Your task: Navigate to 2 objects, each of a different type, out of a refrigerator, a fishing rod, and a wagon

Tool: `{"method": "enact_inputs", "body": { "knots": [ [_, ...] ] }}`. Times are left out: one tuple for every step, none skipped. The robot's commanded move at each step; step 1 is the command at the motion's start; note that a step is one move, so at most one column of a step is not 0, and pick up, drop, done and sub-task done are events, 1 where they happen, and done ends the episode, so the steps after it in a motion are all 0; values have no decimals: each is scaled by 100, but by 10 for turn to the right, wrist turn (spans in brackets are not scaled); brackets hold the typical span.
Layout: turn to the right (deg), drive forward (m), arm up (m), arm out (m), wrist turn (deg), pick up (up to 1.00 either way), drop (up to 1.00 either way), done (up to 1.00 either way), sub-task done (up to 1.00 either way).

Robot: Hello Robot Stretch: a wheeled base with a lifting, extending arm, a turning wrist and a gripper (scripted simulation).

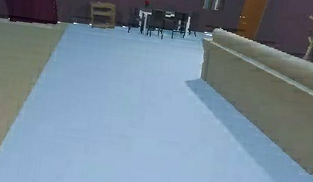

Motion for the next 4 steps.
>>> {"method": "enact_inputs", "body": {
  "knots": [
    [0,100,0,0,0,0,0,0,0],
    [0,100,0,0,0,0,0,0,0],
    [30,0,0,0,0,0,0,0,0],
    [0,100,0,0,0,0,0,0,0]
  ]
}}
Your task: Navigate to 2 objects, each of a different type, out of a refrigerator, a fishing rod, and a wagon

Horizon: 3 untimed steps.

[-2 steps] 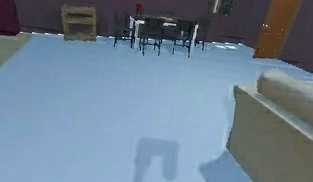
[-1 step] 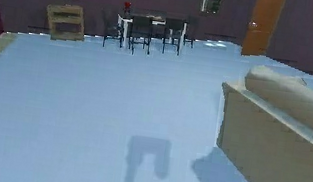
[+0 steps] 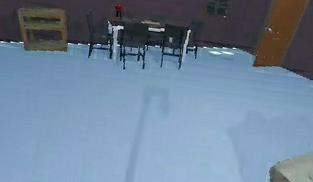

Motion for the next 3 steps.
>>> {"method": "enact_inputs", "body": {
  "knots": [
    [0,75,0,0,0,0,0,0,0],
    [180,0,0,0,0,0,0,0,0],
    [0,100,0,0,0,0,0,0,0]
  ]
}}
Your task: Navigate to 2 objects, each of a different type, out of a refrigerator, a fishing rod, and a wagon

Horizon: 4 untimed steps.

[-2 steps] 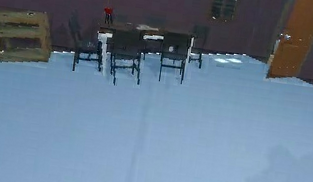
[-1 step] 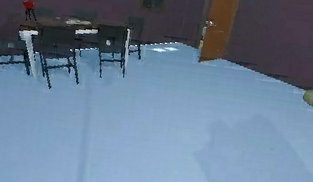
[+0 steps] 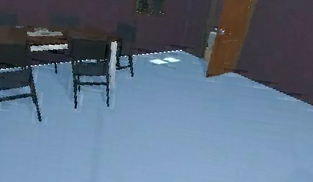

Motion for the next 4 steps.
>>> {"method": "enact_inputs", "body": {
  "knots": [
    [0,100,0,0,0,0,0,0,0],
    [0,100,0,0,0,0,0,0,0],
    [30,0,0,0,0,0,0,0,0],
    [0,100,0,0,0,0,0,0,0]
  ]
}}
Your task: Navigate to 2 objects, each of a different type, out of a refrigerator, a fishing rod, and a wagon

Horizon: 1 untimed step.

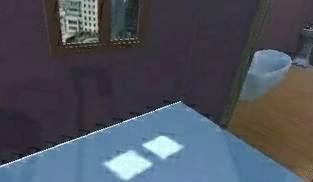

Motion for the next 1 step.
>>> {"method": "enact_inputs", "body": {
  "knots": [
    [-30,0,0,0,0,0,0,0,0]
  ]
}}
